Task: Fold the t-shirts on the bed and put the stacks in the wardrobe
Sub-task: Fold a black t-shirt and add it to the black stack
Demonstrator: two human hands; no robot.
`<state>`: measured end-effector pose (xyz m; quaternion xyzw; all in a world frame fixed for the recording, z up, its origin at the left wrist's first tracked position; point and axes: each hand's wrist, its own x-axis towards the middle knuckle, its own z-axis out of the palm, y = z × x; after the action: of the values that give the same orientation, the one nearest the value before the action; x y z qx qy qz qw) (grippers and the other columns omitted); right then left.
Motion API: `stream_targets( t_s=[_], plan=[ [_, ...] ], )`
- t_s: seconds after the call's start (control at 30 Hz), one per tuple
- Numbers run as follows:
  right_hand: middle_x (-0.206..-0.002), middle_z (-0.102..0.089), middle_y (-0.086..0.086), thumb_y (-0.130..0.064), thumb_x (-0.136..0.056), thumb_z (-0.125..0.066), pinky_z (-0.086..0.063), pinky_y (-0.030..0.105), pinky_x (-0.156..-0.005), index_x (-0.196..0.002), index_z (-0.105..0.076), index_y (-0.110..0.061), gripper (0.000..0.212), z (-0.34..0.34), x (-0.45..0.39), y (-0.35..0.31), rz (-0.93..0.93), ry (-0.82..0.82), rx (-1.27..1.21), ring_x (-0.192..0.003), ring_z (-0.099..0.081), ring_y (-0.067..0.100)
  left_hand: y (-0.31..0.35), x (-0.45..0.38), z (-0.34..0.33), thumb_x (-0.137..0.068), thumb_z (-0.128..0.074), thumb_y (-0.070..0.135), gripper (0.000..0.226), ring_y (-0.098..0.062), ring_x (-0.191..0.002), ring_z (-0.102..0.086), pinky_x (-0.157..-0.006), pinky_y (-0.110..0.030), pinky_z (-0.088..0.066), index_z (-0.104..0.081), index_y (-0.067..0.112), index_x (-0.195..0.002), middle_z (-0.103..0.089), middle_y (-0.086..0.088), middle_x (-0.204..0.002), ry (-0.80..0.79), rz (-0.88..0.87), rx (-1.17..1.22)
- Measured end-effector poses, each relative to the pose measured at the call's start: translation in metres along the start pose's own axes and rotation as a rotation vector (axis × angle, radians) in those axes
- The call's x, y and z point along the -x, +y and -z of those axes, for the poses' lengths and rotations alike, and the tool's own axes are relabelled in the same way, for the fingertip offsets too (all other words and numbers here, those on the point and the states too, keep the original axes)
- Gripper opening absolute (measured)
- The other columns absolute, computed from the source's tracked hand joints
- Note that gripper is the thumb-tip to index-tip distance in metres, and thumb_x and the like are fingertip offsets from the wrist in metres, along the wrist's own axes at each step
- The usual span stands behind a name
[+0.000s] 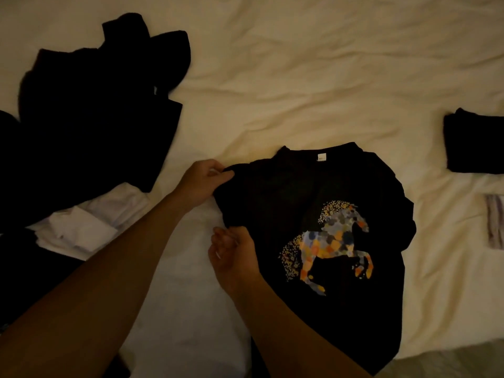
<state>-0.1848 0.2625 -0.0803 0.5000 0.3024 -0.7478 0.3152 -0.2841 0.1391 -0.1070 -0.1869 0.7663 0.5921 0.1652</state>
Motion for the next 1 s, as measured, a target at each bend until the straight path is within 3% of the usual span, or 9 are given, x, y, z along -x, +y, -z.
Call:
stream_targets(
  t_s=[0.17, 0.27, 0.37, 0.43, 0.53, 0.67, 0.83, 0.9, 1.0],
  plan=[
    [-0.098, -0.064, 0.010, -0.030, -0.092, -0.067, -0.053, 0.028, -0.065, -0.119, -0.055, -0.017, 0.032, 0.006, -0.009, 0.004, 0.074, 0.213, 0.217, -0.079, -0.064, 0.019, -0.007, 0.001, 0.009, -0.086, -0.070, 0.033, 0.009, -0.006, -0.087, -0.063, -0.077, -0.021, -0.051, -0.070, 0.025, -0.089, -0.065, 0.011, -0.090, -0.166, 0.049, -0.278],
    [-0.094, -0.063, 0.010, -0.027, -0.091, -0.069, -0.051, 0.026, -0.061, -0.120, -0.055, -0.016, 0.034, 0.014, -0.015, 0.002, 0.080, 0.218, 0.190, -0.073, -0.061, 0.018, -0.022, 0.003, 0.010, -0.065, -0.071, 0.044, 0.048, -0.014, -0.103, -0.062, -0.094, -0.036, -0.051, -0.067, 0.022, -0.108, -0.063, 0.006, -0.113, -0.234, 0.097, -0.300],
    [-0.090, -0.060, 0.006, -0.022, -0.094, -0.065, -0.049, 0.027, -0.061, -0.110, -0.060, -0.009, 0.021, 0.019, -0.018, -0.001, 0.076, 0.238, 0.113, -0.074, -0.058, 0.016, -0.026, 0.005, 0.007, -0.081, -0.078, 0.022, 0.019, -0.009, -0.084, -0.062, -0.079, -0.027, -0.049, -0.064, 0.016, -0.093, -0.066, 0.004, -0.090, -0.187, 0.082, -0.181],
    [-0.102, -0.062, 0.003, -0.023, -0.095, -0.062, -0.049, 0.030, -0.075, -0.108, -0.064, -0.012, 0.017, 0.023, -0.016, 0.003, 0.094, 0.285, 0.077, -0.092, -0.060, 0.018, -0.025, 0.007, 0.006, -0.086, -0.075, 0.017, 0.021, -0.006, -0.070, -0.058, -0.067, -0.022, -0.044, -0.056, 0.013, -0.077, -0.060, 0.002, -0.075, -0.157, 0.076, -0.075],
    [-0.114, -0.060, 0.003, -0.026, -0.097, -0.060, -0.048, 0.034, -0.088, -0.105, -0.063, -0.021, 0.010, 0.024, -0.010, 0.010, 0.109, 0.290, 0.101, -0.107, -0.059, 0.022, -0.022, 0.008, 0.010, -0.086, -0.075, 0.022, 0.019, -0.009, -0.069, -0.061, -0.064, -0.025, -0.045, -0.057, 0.016, -0.080, -0.064, 0.003, -0.075, -0.112, 0.023, -0.163],
    [-0.108, -0.063, 0.008, -0.032, -0.091, -0.068, -0.053, 0.033, -0.077, -0.106, -0.058, -0.022, 0.020, 0.028, -0.009, 0.013, 0.098, 0.270, 0.075, -0.094, -0.065, 0.023, -0.009, 0.009, 0.022, -0.081, -0.078, 0.040, 0.031, -0.017, -0.087, -0.071, -0.081, -0.036, -0.056, -0.073, 0.015, -0.099, -0.074, -0.002, -0.092, -0.249, 0.098, -0.343],
    [-0.069, -0.055, 0.002, -0.020, -0.092, -0.069, -0.046, 0.023, -0.057, -0.091, -0.058, -0.014, 0.012, 0.018, -0.013, 0.005, -0.019, 0.133, 0.094, -0.059, -0.051, 0.012, -0.004, 0.012, 0.044, -0.060, -0.085, 0.053, 0.047, -0.014, -0.087, -0.072, -0.083, -0.027, -0.056, -0.077, 0.021, -0.093, -0.076, 0.004, -0.089, -0.583, 0.336, -0.526],
    [-0.063, -0.052, 0.000, -0.018, -0.092, -0.068, -0.045, 0.020, -0.054, -0.089, -0.058, -0.014, 0.011, 0.015, -0.012, 0.004, -0.042, 0.128, 0.107, -0.055, -0.048, 0.010, -0.010, 0.014, 0.053, -0.060, -0.085, 0.056, 0.051, -0.012, -0.087, -0.071, -0.087, -0.029, -0.055, -0.076, 0.020, -0.095, -0.075, 0.006, -0.090, -0.546, 0.325, -0.577],
    [-0.072, -0.057, 0.001, -0.022, -0.094, -0.064, -0.046, 0.022, -0.059, -0.089, -0.061, -0.012, 0.012, 0.016, -0.008, 0.009, -0.040, 0.108, 0.221, -0.064, -0.053, 0.011, -0.017, 0.021, 0.058, -0.078, -0.080, 0.037, 0.024, -0.009, -0.080, -0.070, -0.082, -0.026, -0.056, -0.074, 0.018, -0.091, -0.074, 0.008, -0.085, -0.244, 0.251, -0.411]
  ],
)
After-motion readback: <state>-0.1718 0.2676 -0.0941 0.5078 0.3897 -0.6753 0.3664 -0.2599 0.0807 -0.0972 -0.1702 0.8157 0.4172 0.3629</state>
